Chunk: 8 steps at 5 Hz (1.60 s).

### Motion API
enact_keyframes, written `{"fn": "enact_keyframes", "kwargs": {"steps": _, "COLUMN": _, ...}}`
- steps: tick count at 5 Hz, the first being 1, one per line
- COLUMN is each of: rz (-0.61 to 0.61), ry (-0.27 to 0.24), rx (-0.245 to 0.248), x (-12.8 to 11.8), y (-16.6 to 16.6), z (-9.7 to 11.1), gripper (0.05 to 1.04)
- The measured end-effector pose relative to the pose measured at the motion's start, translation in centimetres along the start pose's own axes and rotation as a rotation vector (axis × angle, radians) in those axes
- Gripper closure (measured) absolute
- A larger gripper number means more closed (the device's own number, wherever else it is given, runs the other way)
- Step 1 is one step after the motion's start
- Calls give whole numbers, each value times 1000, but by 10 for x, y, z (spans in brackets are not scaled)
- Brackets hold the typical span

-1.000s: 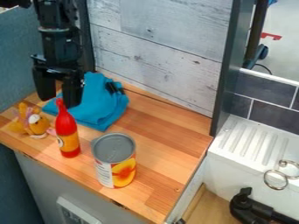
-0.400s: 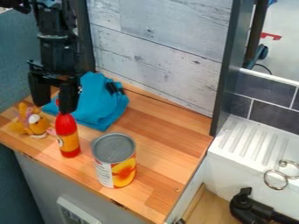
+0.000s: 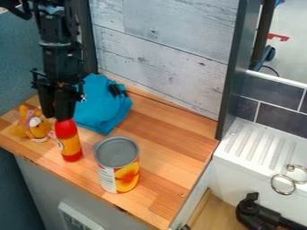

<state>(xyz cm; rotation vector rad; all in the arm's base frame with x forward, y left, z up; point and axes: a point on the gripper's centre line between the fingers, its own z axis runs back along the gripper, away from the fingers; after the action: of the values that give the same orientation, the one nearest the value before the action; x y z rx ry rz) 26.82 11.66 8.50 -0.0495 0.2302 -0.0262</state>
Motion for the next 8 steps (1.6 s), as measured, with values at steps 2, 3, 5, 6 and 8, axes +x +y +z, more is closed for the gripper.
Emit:
{"fn": "enact_keyframes", "kwargs": {"steps": 2, "rz": -90, "ry": -16, "rx": 102, "x": 7, "y": -41, "z": 19, "gripper": 748}}
{"fn": "enact_keyframes", "kwargs": {"steps": 3, "rz": -193, "ry": -72, "rx": 142, "x": 12, "y": -72, "z": 45, "gripper": 748}}
{"fn": "enact_keyframes", "kwargs": {"steps": 5, "rz": -399, "ry": -209, "rx": 175, "x": 19, "y": -116, "z": 86, "gripper": 748}}
{"fn": "enact_keyframes", "kwargs": {"steps": 6, "rz": -463, "ry": -240, "rx": 119, "x": 36, "y": -129, "z": 85, "gripper": 748}}
{"fn": "enact_keyframes", "kwargs": {"steps": 8, "rz": -484, "ry": -178, "rx": 77, "x": 72, "y": -141, "z": 47, "gripper": 748}}
